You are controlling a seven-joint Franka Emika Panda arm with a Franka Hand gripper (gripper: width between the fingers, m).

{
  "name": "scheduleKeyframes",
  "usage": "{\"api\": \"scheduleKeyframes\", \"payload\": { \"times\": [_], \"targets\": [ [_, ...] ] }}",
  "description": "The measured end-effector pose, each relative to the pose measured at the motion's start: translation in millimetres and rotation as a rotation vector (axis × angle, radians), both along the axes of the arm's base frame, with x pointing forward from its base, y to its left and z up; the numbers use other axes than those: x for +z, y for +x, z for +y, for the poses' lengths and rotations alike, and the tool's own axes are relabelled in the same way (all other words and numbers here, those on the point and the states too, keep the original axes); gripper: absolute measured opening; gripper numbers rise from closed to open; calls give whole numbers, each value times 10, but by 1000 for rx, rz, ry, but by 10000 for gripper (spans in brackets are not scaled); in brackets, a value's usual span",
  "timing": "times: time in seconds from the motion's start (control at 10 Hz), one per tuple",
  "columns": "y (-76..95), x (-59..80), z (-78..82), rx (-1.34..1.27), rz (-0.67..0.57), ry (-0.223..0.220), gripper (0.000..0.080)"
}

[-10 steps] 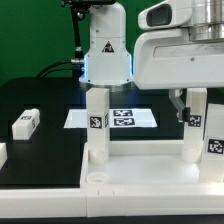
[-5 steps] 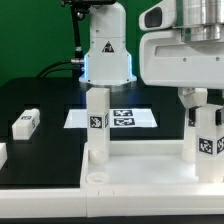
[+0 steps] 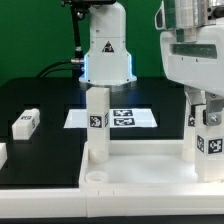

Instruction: Assemble desk

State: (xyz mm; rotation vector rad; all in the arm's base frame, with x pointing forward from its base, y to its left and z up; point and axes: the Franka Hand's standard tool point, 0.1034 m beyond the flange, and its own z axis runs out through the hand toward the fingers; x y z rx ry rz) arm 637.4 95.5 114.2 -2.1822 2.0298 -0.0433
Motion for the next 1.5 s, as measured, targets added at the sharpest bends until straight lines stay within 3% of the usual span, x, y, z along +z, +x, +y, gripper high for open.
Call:
{"api": "scheduleKeyframes", "payload": {
  "times": [0.2, 0.4, 0.6, 0.9, 1.0, 1.1, 1.2, 1.3, 1.5],
  "targets": [
    [-3, 0, 2, -75, 9, 10, 285],
    [-12, -1, 37, -337, 36, 76, 285],
    [-9, 4, 92, -561, 59, 115, 285],
    [-6, 4, 114, -490, 46, 109, 285],
    [-16, 3, 130, -419, 46, 94, 470],
    [6, 28, 140, -274, 27, 73, 586],
    [32, 54, 155, -106, 2, 47, 586],
    [39, 72, 185, 37, -8, 27, 638],
    [39, 66, 165, 156, -22, 9, 646]
  ]
}}
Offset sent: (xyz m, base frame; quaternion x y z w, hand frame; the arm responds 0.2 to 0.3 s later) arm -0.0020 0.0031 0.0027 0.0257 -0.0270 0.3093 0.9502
